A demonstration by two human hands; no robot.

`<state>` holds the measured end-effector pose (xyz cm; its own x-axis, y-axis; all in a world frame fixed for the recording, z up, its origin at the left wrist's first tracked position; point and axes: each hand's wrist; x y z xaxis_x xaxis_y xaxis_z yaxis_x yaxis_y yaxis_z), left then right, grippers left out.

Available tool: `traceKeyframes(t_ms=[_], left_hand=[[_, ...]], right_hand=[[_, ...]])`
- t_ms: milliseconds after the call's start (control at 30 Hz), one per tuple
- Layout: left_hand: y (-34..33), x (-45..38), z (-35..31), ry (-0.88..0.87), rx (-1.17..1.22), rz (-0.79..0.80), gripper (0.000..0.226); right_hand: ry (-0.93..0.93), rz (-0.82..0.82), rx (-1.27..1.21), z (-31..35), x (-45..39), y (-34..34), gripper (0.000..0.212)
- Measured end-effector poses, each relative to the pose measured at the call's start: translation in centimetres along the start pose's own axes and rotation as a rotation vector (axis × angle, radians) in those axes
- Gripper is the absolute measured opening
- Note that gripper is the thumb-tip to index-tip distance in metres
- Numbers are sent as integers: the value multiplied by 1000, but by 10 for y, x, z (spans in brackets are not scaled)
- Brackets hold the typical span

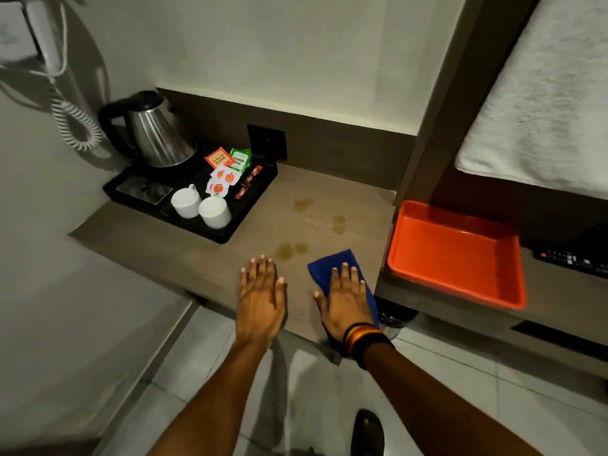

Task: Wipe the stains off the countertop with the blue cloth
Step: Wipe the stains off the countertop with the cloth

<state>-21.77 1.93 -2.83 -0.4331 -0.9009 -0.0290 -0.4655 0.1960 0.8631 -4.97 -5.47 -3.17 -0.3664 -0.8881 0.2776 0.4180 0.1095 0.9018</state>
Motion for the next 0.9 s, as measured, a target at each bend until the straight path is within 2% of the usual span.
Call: traceKeyframes(t_ms=[67, 167, 300, 500, 567, 733, 800, 900], left_hand=[[4, -10, 22, 23, 26, -23, 66], [4, -33, 51, 56, 60, -43, 61], [-9, -57, 77, 91, 10, -93, 56], [-17, -66, 89, 59, -53, -79, 59], [-17, -68, 90, 63, -56, -64, 59], [-10, -69, 84, 42, -88, -60, 59], [-10, -70, 85, 29, -82, -54, 59], [-11, -66, 92, -44, -83, -103, 55]], right_hand=[[51, -117, 70, -4, -10, -3, 69], [117, -90, 110, -16, -29, -4, 67], [113, -241, 144, -21, -34, -21, 64], [91, -295, 161, -13, -86, -13, 59], [94, -273, 150, 4, -104, -12, 60], [439, -184, 190, 30, -61, -31, 55], [439, -169, 136, 11, -43, -32, 53], [333, -186, 29, -15, -53, -21, 52]])
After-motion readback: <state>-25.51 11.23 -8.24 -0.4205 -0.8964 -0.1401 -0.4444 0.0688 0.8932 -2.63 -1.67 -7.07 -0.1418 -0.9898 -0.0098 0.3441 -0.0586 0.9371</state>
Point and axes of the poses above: each hand's wrist, its own x-axis away from the middle knuckle, its own y-axis out of the back of the hand, z = x × y, and after that the axes turned 3 degrees about x, right-handed
